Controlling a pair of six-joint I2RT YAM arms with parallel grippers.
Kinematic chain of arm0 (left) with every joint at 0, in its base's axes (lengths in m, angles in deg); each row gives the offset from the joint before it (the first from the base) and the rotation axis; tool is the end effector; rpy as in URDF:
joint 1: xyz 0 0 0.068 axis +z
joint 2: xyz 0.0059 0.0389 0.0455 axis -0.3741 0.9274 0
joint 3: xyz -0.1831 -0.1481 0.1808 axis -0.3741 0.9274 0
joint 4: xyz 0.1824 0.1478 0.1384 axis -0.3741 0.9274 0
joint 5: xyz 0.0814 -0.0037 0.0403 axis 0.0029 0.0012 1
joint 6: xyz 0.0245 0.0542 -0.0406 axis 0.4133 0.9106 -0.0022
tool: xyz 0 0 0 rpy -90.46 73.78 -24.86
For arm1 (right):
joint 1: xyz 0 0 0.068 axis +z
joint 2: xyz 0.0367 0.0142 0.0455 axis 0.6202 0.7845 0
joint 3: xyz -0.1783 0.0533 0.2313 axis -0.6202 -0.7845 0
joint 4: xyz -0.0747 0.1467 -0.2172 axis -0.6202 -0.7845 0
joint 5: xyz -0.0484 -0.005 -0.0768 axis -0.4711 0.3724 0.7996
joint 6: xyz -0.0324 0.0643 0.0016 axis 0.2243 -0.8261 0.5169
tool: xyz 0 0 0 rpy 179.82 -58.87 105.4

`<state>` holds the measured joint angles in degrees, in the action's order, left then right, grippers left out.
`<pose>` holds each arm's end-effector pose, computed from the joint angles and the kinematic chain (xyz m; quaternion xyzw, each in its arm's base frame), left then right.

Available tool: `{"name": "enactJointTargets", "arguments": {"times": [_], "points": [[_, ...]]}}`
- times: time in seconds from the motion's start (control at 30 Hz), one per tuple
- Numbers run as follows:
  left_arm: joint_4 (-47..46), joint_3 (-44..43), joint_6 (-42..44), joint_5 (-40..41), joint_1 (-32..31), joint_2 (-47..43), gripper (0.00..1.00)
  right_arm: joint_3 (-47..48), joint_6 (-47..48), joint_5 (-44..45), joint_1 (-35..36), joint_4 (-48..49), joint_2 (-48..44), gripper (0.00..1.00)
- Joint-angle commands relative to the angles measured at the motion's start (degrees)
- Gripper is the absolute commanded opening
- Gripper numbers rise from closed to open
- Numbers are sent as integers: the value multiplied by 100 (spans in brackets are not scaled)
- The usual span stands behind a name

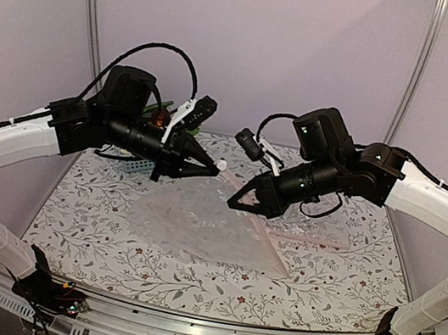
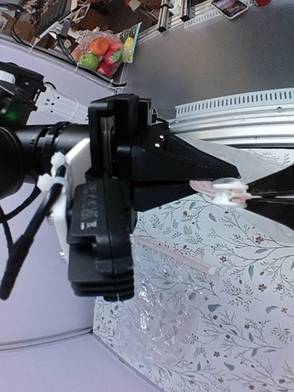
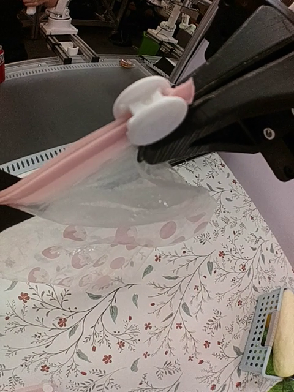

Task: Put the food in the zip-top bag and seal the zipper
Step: Hold the zipper food storage bag at the center of the board, then hold the zipper from the zipper food storage bag.

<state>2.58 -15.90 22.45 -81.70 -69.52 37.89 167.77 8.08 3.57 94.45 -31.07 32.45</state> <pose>0.1909 -0.2632 0.3882 0.5163 0.6310 -0.4374 0.3794 0.1761 0.3108 0.3710 -0.4179 0.7776 0.4112 0.2272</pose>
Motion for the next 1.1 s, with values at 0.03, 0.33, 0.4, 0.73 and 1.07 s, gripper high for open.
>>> {"name": "enactJointTargets", "arguments": {"times": [0.03, 0.33, 0.4, 0.73, 1.07], "points": [[133, 48, 50, 12, -79, -2, 0, 13, -67, 99, 0, 130, -169, 0], [59, 119, -21, -131, -79, -64, 0, 10, -122, 218, -3, 153, -290, 48], [-7, 171, -59, -187, -79, -88, 0, 12, -124, 379, 30, 153, -365, 57], [-69, 219, -163, -408, -79, -53, 0, 154, 244, 1197, 236, 604, -738, 68], [-71, 241, -196, -498, -88, -29, 0, 686, 418, 818, 272, 645, -217, 53]]}}
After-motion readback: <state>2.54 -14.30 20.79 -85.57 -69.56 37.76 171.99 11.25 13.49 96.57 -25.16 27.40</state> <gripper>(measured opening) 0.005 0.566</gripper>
